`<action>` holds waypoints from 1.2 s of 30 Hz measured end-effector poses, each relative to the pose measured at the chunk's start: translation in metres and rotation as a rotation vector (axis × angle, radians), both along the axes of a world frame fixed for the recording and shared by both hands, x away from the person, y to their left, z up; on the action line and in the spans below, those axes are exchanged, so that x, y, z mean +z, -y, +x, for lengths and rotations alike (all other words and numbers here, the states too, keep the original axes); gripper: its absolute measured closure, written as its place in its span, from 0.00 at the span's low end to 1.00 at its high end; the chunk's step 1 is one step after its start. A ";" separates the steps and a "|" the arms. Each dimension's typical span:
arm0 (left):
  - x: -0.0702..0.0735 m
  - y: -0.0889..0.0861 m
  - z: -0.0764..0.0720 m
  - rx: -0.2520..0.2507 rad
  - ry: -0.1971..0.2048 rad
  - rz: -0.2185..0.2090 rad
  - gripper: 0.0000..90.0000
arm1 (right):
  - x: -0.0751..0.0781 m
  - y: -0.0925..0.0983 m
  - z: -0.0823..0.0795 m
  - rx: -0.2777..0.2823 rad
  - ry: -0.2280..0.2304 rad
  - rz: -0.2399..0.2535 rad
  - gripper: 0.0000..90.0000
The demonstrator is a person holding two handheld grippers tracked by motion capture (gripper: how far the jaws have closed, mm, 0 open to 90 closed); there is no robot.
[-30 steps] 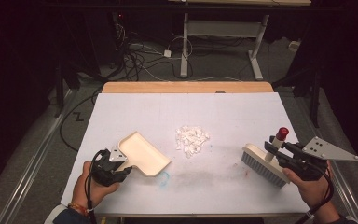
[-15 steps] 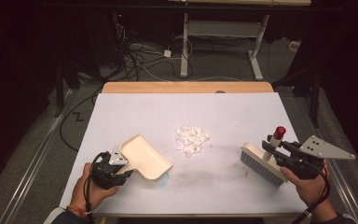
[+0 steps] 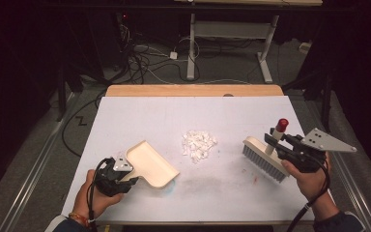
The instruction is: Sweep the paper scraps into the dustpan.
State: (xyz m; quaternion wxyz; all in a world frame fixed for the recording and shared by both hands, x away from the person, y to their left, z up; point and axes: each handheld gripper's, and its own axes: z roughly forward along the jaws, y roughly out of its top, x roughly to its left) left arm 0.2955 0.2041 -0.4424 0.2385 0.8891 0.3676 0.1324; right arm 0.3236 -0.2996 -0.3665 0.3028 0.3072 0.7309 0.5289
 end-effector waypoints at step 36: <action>-0.008 0.026 0.013 -0.064 -0.020 0.028 0.71 | -0.024 -0.142 0.141 -0.016 0.025 -0.012 0.78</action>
